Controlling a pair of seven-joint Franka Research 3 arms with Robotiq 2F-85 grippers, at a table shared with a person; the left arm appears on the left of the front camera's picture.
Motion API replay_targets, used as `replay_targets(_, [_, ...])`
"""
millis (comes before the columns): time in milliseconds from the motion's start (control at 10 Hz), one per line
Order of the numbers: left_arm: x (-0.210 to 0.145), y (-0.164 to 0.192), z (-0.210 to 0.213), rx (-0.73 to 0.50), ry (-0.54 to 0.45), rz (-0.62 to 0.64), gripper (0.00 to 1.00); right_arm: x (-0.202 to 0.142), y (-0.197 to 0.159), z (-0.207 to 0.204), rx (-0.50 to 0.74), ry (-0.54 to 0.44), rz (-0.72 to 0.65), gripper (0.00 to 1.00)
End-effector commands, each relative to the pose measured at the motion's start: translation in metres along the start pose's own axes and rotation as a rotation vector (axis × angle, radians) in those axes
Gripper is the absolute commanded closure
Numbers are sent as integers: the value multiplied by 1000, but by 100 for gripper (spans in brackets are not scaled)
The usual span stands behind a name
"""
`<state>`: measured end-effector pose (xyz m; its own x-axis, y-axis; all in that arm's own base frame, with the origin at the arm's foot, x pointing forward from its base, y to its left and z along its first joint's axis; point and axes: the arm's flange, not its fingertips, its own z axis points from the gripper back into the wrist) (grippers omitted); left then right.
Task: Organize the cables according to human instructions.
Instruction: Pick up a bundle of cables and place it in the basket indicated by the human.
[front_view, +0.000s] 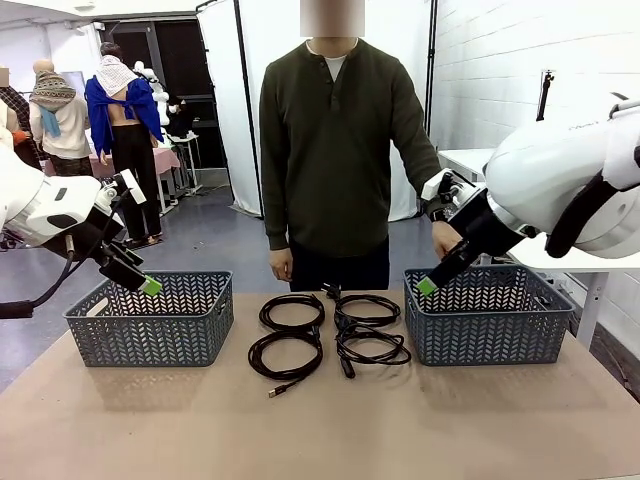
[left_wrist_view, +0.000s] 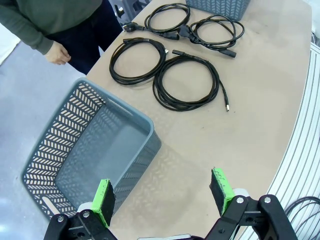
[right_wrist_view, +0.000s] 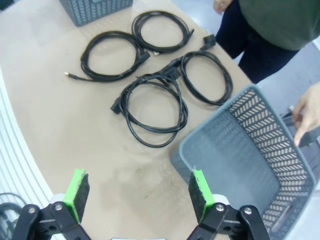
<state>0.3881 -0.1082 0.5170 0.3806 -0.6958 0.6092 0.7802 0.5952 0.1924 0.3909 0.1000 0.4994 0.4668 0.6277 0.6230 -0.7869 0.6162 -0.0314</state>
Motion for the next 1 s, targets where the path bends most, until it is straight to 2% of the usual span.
replay_targets(0, [-2,2,-1,-7,-6,3,0,26,5,-6,24,28,-82,0])
replay_targets(400, [-2,2,-1,-7,-6,3,0,74,19,-41,-21,164,-217,0])
replay_targets(700, [-2,2,-1,-7,-6,3,0,106,26,-88,-58,257,-241,0])
replay_targets(900, [-2,2,-1,-7,-6,3,0,111,31,-121,-81,310,-271,0])
